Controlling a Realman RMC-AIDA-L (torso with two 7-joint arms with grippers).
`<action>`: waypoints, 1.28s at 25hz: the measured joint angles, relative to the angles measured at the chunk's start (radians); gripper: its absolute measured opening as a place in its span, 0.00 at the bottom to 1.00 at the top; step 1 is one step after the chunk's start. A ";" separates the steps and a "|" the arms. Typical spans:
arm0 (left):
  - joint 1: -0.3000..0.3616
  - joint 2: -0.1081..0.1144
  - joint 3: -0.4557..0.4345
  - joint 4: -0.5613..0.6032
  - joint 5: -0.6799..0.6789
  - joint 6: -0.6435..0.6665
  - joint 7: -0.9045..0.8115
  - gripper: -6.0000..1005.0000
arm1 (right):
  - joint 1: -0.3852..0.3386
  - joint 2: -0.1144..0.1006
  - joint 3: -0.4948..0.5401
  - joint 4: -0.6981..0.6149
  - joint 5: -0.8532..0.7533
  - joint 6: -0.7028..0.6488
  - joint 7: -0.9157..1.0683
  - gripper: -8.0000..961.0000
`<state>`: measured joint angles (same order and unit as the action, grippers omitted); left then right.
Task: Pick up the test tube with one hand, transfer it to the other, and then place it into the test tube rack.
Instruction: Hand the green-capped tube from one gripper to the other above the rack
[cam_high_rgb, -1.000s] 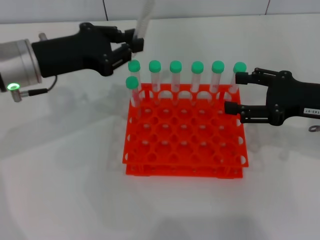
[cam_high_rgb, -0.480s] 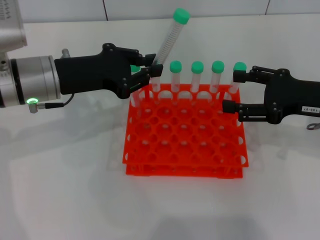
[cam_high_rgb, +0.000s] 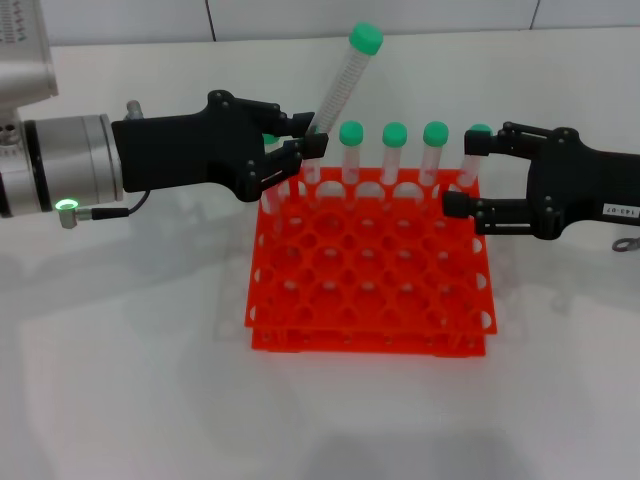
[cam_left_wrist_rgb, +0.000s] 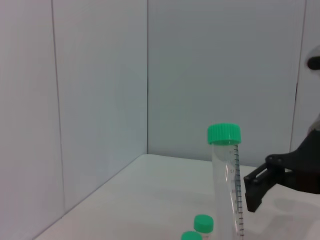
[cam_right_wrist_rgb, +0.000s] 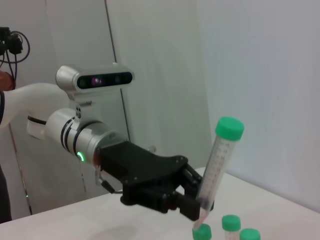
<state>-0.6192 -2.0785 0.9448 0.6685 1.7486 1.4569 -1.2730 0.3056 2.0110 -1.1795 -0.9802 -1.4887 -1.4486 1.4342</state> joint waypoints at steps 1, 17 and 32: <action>0.001 0.000 0.002 0.000 0.000 0.000 0.000 0.23 | 0.002 0.000 0.000 0.000 0.001 0.000 0.000 0.86; 0.009 -0.002 0.037 -0.014 -0.006 -0.004 0.022 0.23 | 0.084 0.002 -0.037 0.006 0.054 0.012 0.001 0.85; 0.011 -0.002 0.063 -0.014 -0.012 -0.001 0.024 0.24 | 0.143 0.009 -0.076 -0.001 0.099 0.055 0.001 0.85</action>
<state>-0.6083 -2.0803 1.0078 0.6550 1.7363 1.4558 -1.2489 0.4483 2.0202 -1.2550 -0.9807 -1.3902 -1.3939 1.4354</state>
